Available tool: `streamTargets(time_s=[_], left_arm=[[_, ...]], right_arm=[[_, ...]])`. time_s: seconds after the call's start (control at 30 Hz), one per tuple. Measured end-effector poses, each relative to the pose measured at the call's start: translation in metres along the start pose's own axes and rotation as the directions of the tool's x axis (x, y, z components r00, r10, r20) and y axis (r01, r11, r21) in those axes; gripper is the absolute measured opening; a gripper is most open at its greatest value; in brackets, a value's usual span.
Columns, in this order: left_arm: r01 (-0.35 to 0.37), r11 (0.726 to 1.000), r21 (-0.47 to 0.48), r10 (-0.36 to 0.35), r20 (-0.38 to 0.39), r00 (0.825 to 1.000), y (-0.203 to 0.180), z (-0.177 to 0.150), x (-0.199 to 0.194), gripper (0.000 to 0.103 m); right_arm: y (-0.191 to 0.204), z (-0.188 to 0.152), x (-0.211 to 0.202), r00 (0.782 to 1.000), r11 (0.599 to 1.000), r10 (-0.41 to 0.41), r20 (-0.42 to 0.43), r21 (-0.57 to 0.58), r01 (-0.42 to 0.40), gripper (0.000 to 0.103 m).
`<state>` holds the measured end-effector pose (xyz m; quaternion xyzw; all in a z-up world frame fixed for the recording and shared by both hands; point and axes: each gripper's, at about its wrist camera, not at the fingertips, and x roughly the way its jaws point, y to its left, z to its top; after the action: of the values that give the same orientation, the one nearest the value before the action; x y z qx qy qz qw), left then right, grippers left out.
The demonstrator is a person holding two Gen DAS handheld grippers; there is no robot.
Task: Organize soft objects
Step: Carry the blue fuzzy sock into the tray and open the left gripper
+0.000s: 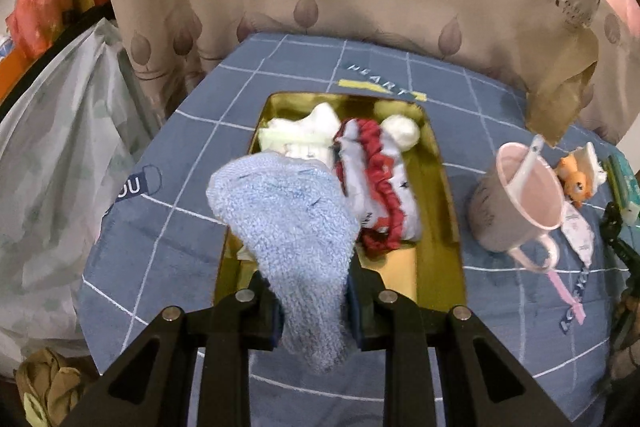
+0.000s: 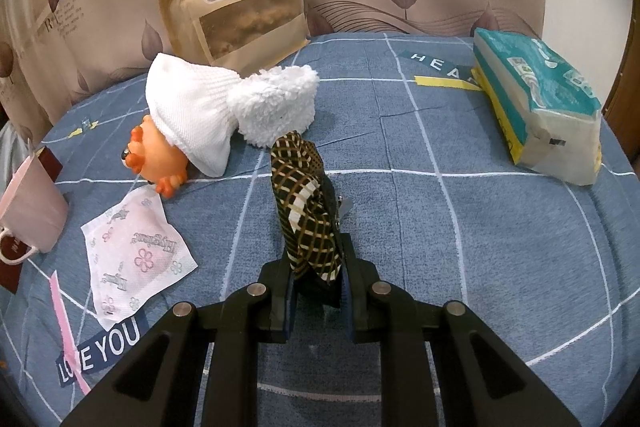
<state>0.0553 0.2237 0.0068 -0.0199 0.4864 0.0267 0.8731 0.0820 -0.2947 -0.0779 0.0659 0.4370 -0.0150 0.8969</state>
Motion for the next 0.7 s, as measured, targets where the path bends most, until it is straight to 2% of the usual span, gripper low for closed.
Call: streamTargets(time_s=[0.2,0.43,0.53,0.7], left_arm=[[0.022,1.000,0.017,-0.021,-0.020,1.000,0.010,-0.004,0.021,0.025],[0.013,0.998,0.054,-0.011,-0.047,0.999,0.015,-0.006,0.046,0.025],[0.014,0.999,0.039,-0.012,-0.057,0.998,0.022,-0.005,0.055,0.025],[0.004,0.999,0.037,-0.002,-0.061,0.998,0.025,-0.005,0.054,0.036]], right_arm=[[0.001,0.000,0.000,1.000,1.000,-0.011,-0.001,-0.010,0.011,0.017],[0.002,0.000,0.000,1.000,1.000,-0.022,-0.003,-0.019,0.022,0.016],[0.003,0.000,0.000,1.000,0.999,-0.025,-0.003,-0.021,0.025,0.016],[0.003,0.001,0.001,1.000,0.999,-0.029,-0.004,-0.027,0.029,0.017]])
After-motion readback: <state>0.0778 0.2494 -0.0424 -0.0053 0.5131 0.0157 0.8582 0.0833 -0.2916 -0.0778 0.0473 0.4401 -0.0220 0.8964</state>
